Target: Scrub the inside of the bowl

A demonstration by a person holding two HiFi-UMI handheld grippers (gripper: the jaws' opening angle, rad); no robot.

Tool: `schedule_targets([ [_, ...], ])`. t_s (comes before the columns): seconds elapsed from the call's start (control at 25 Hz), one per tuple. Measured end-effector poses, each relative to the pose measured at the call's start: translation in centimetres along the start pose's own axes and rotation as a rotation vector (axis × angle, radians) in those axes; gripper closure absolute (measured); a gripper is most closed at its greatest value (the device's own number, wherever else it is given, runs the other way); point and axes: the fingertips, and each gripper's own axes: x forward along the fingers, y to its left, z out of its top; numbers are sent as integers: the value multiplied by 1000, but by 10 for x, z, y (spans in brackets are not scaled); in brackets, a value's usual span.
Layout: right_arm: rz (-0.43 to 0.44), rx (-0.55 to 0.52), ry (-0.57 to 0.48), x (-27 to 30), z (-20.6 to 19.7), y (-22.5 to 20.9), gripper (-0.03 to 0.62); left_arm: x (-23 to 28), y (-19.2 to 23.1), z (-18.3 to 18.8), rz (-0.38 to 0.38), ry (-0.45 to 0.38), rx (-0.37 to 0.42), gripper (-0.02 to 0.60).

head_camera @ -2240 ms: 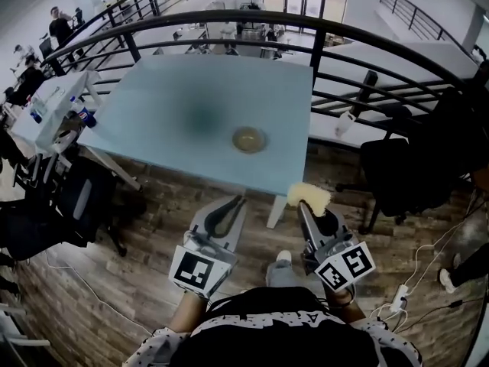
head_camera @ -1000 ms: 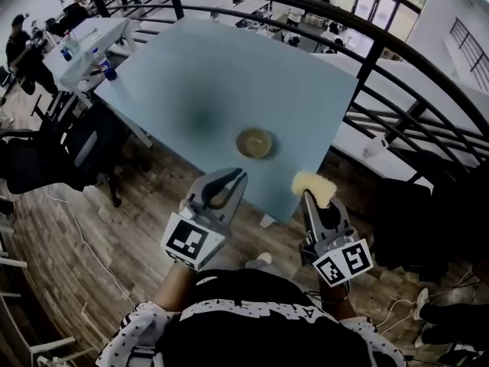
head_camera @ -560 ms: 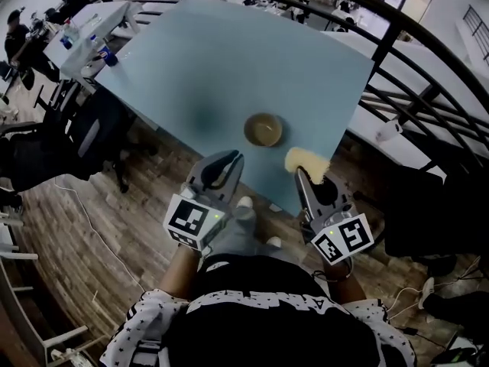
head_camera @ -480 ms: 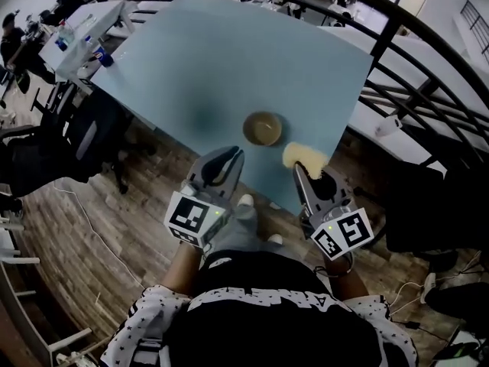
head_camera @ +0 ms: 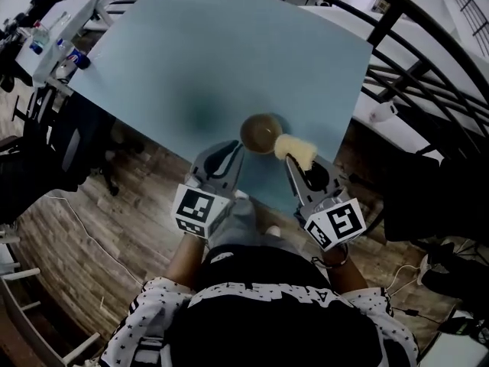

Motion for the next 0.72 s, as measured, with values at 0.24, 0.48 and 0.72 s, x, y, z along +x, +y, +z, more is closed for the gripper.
schedule_targets([
  [0.24, -19, -13, 63, 28, -14, -10, 533, 26, 26, -28, -27, 68, -63, 472],
  [0.48, -32, 5, 99, 50, -21, -17, 533, 49, 46, -58, -45, 163, -123, 466],
  [0.72, -55, 24, 122, 61, -27, -26, 533, 72, 60, -88, -56, 279, -163, 463],
])
